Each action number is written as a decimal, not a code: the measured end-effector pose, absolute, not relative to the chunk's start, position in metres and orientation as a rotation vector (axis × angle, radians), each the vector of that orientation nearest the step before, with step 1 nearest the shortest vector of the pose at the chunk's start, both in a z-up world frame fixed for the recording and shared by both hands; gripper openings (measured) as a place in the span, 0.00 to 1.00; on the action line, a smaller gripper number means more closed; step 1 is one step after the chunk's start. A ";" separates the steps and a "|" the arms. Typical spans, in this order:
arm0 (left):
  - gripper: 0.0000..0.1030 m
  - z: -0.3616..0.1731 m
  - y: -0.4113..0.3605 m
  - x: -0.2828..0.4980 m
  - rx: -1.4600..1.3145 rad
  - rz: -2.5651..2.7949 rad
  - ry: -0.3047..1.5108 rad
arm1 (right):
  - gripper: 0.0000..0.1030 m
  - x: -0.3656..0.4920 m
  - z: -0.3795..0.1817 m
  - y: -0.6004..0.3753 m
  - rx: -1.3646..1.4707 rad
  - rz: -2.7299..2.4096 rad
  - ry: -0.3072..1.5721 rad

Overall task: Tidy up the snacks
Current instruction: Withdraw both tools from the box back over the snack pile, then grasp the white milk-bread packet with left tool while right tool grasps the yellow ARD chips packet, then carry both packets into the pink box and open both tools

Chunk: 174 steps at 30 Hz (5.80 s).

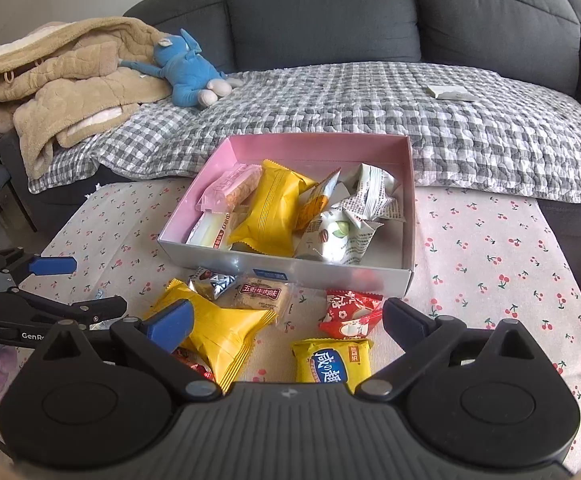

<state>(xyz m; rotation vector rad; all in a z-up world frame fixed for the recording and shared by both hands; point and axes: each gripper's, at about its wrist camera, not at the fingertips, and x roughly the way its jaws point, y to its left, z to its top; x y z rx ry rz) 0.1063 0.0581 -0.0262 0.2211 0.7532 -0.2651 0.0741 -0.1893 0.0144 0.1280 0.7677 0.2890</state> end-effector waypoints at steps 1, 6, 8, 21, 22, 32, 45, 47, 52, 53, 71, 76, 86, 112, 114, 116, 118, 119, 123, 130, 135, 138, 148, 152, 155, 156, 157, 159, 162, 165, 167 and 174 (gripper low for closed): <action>0.94 -0.028 0.059 0.105 0.231 -0.266 0.758 | 1.00 0.072 0.014 -0.190 0.131 0.289 0.765; 0.95 -0.033 0.072 0.098 0.262 -0.254 0.755 | 1.00 0.066 0.005 -0.187 0.108 0.293 0.786; 0.95 -0.035 0.081 0.097 0.251 -0.247 0.764 | 1.00 0.064 -0.002 -0.184 0.081 0.293 0.806; 0.94 -0.063 0.096 0.081 0.261 -0.275 0.842 | 0.99 0.055 -0.036 -0.185 0.046 0.261 0.914; 0.94 -0.065 0.096 0.080 0.264 -0.279 0.846 | 0.99 0.055 -0.038 -0.185 0.044 0.258 0.923; 0.94 -0.071 0.099 0.083 0.189 -0.293 0.886 | 1.00 0.056 -0.053 -0.181 0.006 0.237 0.956; 0.73 -0.066 0.096 0.084 0.149 -0.294 0.873 | 0.88 0.066 -0.052 -0.181 0.013 0.217 0.928; 0.69 -0.066 0.096 0.085 0.144 -0.290 0.871 | 0.84 0.066 -0.051 -0.182 0.015 0.211 0.924; 0.59 -0.065 0.096 0.085 0.133 -0.281 0.870 | 0.74 0.067 -0.050 -0.182 0.022 0.205 0.920; 0.59 -0.064 0.096 0.086 0.132 -0.279 0.870 | 0.73 0.067 -0.049 -0.182 0.022 0.205 0.920; 0.29 -0.061 0.097 0.087 0.094 -0.260 0.870 | 0.46 0.067 -0.045 -0.177 0.002 0.228 0.904; 0.21 -0.057 0.093 0.085 0.099 -0.266 0.852 | 0.46 0.068 -0.043 -0.177 0.012 0.238 0.902; 0.17 -0.049 0.088 0.085 0.081 -0.277 0.837 | 0.45 0.067 -0.030 -0.181 0.041 0.243 0.875; 0.17 -0.014 0.044 0.098 0.050 -0.332 0.759 | 0.45 0.081 0.001 -0.188 0.119 0.244 0.793; 0.17 -0.012 0.039 0.100 0.049 -0.333 0.751 | 0.45 0.085 0.003 -0.188 0.124 0.244 0.790; 0.17 -0.009 0.034 0.103 0.041 -0.332 0.751 | 0.45 0.088 0.004 -0.188 0.129 0.244 0.788; 0.17 -0.006 0.029 0.108 0.026 -0.332 0.752 | 0.45 0.093 0.007 -0.188 0.128 0.245 0.788; 0.17 -0.005 0.026 0.110 0.024 -0.334 0.751 | 0.45 0.096 0.008 -0.188 0.125 0.245 0.786; 0.17 -0.002 0.014 0.123 0.033 -0.332 0.737 | 0.45 0.107 0.014 -0.191 0.133 0.244 0.774; 0.17 -0.005 -0.006 0.161 -0.013 -0.305 0.742 | 0.45 0.138 0.018 -0.200 0.170 0.221 0.769; 0.17 -0.007 -0.014 0.191 -0.021 -0.284 0.737 | 0.45 0.161 0.015 -0.200 0.172 0.211 0.771; 0.17 -0.008 -0.017 0.208 -0.037 -0.278 0.738 | 0.45 0.177 0.011 -0.200 0.173 0.206 0.775; 0.17 -0.012 -0.034 0.250 -0.046 -0.278 0.717 | 0.46 0.211 0.000 -0.196 0.179 0.195 0.782; 0.17 -0.016 -0.040 0.261 -0.052 -0.276 0.714 | 0.46 0.219 -0.002 -0.199 0.183 0.183 0.772; 0.17 -0.018 -0.042 0.266 -0.048 -0.276 0.708 | 0.46 0.224 -0.001 -0.202 0.190 0.179 0.767; 0.17 -0.018 -0.043 0.268 -0.049 -0.277 0.706 | 0.46 0.226 -0.001 -0.202 0.193 0.180 0.766; 0.17 -0.018 -0.044 0.270 -0.049 -0.277 0.706 | 0.47 0.227 -0.001 -0.203 0.198 0.181 0.765; 0.17 -0.020 -0.045 0.272 -0.049 -0.278 0.706 | 0.49 0.228 0.000 -0.204 0.209 0.182 0.762; 0.18 -0.021 -0.046 0.274 -0.054 -0.272 0.696 | 0.53 0.228 0.001 -0.204 0.211 0.177 0.752; 0.20 -0.022 -0.045 0.273 -0.071 -0.270 0.692 | 0.59 0.227 0.002 -0.205 0.209 0.175 0.747; 0.23 -0.022 -0.045 0.273 -0.069 -0.276 0.695 | 0.61 0.226 0.003 -0.206 0.207 0.174 0.747; 0.45 -0.015 -0.040 0.262 -0.056 -0.280 0.687 | 0.71 0.216 0.010 -0.212 0.209 0.171 0.741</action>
